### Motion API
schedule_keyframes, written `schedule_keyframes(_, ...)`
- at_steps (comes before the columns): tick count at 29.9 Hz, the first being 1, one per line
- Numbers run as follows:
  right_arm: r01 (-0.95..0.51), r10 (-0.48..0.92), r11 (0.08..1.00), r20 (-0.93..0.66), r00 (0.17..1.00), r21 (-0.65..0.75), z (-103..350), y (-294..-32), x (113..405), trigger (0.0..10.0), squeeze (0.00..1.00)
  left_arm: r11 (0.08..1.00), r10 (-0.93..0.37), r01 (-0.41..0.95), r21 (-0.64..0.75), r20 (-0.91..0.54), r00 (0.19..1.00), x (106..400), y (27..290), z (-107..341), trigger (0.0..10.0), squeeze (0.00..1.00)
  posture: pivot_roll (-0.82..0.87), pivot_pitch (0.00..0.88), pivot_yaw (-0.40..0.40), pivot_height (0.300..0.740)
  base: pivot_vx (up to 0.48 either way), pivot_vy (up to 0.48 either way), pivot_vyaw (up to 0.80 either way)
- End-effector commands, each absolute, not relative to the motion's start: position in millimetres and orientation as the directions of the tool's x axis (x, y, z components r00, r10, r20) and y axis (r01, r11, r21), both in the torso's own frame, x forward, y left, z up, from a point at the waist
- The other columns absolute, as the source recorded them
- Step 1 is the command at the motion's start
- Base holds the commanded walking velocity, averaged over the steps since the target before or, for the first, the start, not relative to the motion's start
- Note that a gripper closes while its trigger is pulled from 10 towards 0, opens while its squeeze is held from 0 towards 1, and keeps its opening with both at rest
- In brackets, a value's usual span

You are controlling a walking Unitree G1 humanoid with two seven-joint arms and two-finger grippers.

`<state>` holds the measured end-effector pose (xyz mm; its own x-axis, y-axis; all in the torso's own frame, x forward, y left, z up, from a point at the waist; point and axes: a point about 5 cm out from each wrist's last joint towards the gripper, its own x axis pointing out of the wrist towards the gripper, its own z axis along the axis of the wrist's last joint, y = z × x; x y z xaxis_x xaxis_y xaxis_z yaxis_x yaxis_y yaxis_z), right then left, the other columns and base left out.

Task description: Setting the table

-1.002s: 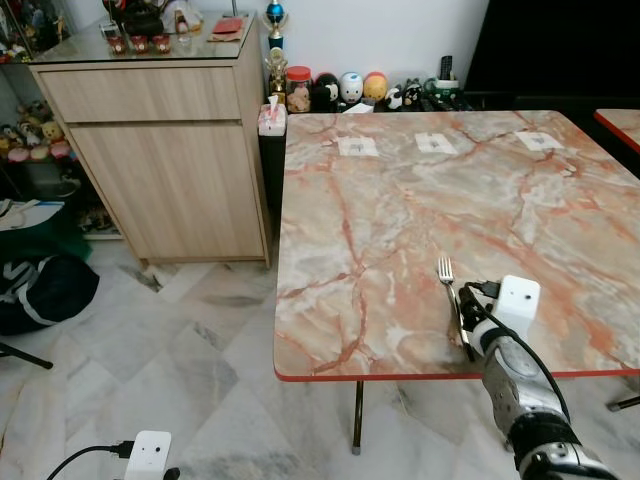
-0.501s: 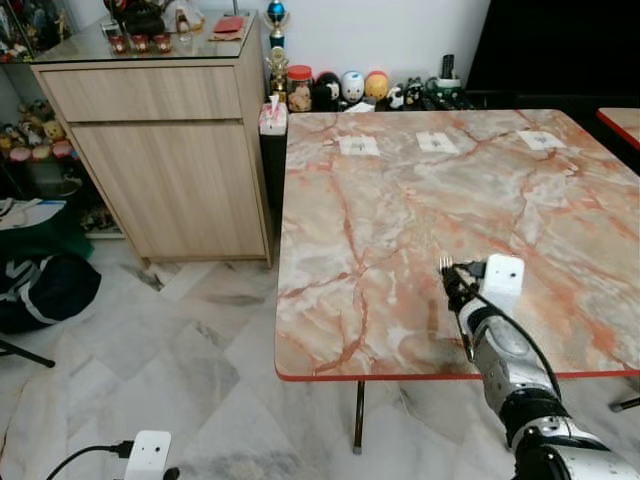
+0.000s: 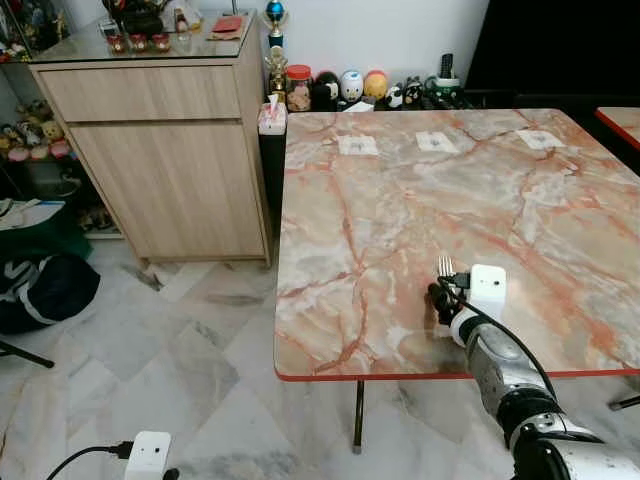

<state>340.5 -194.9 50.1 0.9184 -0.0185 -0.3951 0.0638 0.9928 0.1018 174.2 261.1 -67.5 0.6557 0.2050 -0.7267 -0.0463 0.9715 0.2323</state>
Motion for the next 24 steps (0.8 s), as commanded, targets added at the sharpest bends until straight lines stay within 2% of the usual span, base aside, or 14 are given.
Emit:
schedule_keyframes(1, 0.06, -0.013, 0.994, -0.446, 0.895, 0.092, 43.2, -194.6, 337.1, 10.0, 0.0, 0.97, 0.209, -0.041, 0.24, -0.735, 0.645, 170.2, 265.1, -68.1, 10.0, 0.0, 0.18, 0.0, -0.02, 0.74, 0.0, 0.0, 0.0)
schedule_keyframes(7, 0.066, -0.014, 0.993, -0.466, 0.885, 0.095, 38.8, -195.0, 334.0, 10.0, 0.0, 0.97, 0.21, -0.041, 0.241, -0.734, 0.646, 170.7, 265.8, -67.6, 10.0, 0.0, 0.18, 0.001, -0.019, 0.74, 0.0, 0.0, 0.0)
schedule_keyframes(9, 0.066, -0.012, 0.993, -0.466, 0.885, 0.099, 38.4, -194.8, 333.7, 2.9, 0.0, 0.97, 0.209, -0.041, 0.241, -0.734, 0.647, 170.9, 266.2, -67.4, 10.0, 0.0, 0.18, 0.001, -0.019, 0.74, 0.0, 0.0, 0.0)
schedule_keyframes(10, 0.066, -0.012, 0.993, -0.465, 0.885, 0.1, 38.5, -194.7, 333.8, 2.9, 0.0, 0.97, 0.209, -0.04, 0.241, -0.734, 0.647, 170.9, 266.2, -67.4, 10.0, 0.0, 0.18, 0.001, -0.019, 0.74, 0.0, 0.0, 0.0)
schedule_keyframes(11, 0.065, -0.011, 0.993, -0.464, 0.886, 0.101, 38.6, -194.5, 333.9, 0.0, 0.0, 0.97, 0.209, -0.04, 0.241, -0.733, 0.647, 170.8, 266.3, -67.4, 10.0, 0.0, 0.19, 0.001, -0.018, 0.74, 0.0, 0.0, 0.0)
schedule_keyframes(24, 0.065, -0.009, 0.992, -0.459, 0.888, 0.105, 38.6, -193.3, 334.0, 0.0, 0.0, 0.971, 0.204, -0.037, 0.237, -0.736, 0.646, 171.0, 265.3, -67.7, 10.0, 0.0, 0.19, 0.001, -0.018, 0.74, 0.0, 0.0, 0.0)
